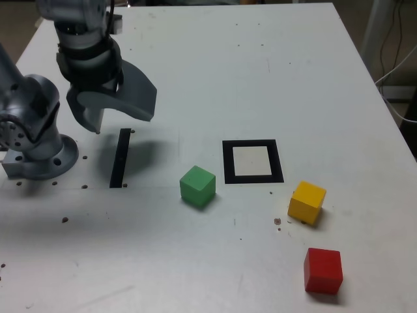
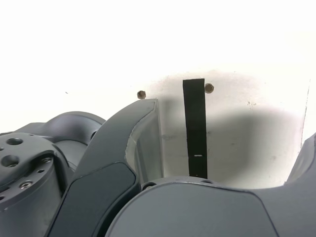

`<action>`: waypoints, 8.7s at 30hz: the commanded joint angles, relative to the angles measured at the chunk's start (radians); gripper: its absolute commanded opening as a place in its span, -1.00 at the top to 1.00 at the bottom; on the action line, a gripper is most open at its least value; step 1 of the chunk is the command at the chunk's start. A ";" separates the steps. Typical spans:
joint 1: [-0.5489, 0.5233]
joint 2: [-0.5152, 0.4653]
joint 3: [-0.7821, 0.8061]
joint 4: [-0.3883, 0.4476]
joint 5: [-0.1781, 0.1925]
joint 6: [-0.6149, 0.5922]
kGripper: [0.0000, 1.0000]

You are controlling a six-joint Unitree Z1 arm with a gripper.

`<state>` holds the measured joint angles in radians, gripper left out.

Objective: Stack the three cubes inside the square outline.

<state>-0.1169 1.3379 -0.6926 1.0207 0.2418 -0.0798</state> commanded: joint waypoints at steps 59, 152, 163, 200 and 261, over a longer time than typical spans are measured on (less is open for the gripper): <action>-0.451 0.577 -1.004 0.307 -0.301 -0.287 -0.96; -0.431 0.886 -1.365 0.402 -0.197 -0.339 0.41; -0.231 0.544 -1.056 0.409 -0.123 -0.169 0.41; 0.016 0.655 -0.806 0.151 -0.231 -0.025 0.40; -0.138 0.688 -0.987 0.180 -0.151 0.022 -1.00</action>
<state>-0.2507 1.9851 -1.6225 1.1657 0.1044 -0.0915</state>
